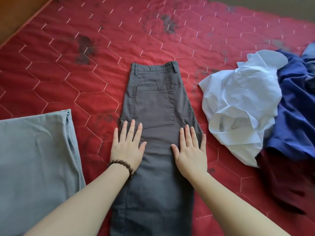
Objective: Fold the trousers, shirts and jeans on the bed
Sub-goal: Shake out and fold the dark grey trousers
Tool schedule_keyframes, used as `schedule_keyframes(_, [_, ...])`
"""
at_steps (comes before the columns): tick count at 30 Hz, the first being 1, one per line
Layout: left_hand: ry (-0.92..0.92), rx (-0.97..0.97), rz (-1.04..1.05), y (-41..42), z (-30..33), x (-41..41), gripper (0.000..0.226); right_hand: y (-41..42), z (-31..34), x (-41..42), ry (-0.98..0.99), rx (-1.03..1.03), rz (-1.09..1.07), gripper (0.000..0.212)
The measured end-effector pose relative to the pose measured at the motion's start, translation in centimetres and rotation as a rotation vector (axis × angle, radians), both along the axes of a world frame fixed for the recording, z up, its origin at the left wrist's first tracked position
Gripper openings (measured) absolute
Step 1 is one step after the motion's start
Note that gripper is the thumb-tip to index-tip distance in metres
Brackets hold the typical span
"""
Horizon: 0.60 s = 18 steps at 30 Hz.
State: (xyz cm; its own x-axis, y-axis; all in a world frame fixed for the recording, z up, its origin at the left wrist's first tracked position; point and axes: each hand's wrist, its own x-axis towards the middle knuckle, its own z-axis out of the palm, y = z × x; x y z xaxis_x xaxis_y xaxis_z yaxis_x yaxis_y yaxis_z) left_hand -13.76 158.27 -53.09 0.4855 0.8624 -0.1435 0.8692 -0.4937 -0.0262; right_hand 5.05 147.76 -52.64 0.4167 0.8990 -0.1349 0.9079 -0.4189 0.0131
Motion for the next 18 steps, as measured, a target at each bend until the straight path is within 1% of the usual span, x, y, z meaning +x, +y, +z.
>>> schedule_keyframes(1, [-0.025,-0.010,-0.001,-1.1,0.2,0.4,0.067,-0.4,0.0,-1.1,0.025,0.013,0.012,0.067])
schedule_keyframes(3, [-0.071,-0.051,-0.078,-4.1,0.3,1.0,0.065,-1.7,0.0,-3.9,0.101,0.036,0.125,0.066])
schedule_keyframes(5, [-0.084,-0.058,-0.123,-6.3,0.2,0.3,0.064,-3.5,-0.2,-5.2,0.116,0.042,0.182,0.062])
schedule_keyframes(7, [-0.109,-0.063,-0.097,-6.9,0.1,-1.3,0.066,-5.3,-0.3,-4.2,0.102,0.020,0.089,0.062])
schedule_keyframes(9, [-0.090,-0.036,-0.078,-6.9,-0.2,-2.6,0.065,-6.7,-0.5,-2.7,0.058,-0.009,-0.006,0.062])
schedule_keyframes(12, [-0.065,-0.020,0.033,-7.5,-0.1,-2.4,0.062,-6.6,0.1,-2.9,0.014,-0.017,-0.025,0.063])
schedule_keyframes(13, [-0.077,-0.025,0.046,-8.3,0.1,-1.9,0.063,-6.3,0.4,-3.8,0.026,0.008,0.005,0.062])
schedule_keyframes(14, [-0.094,-0.040,0.015,-9.5,0.3,-1.5,0.062,-6.4,0.7,-5.0,0.051,0.026,0.059,0.062])
schedule_keyframes(16, [-0.090,-0.075,-0.109,-12.4,0.3,-1.2,0.060,-7.2,0.6,-7.5,0.112,0.041,0.204,0.060])
schedule_keyframes(18, [-0.063,-0.106,-0.136,-14.5,0.4,-2.3,0.061,-8.7,0.2,-9.2,0.144,-0.005,0.223,0.059])
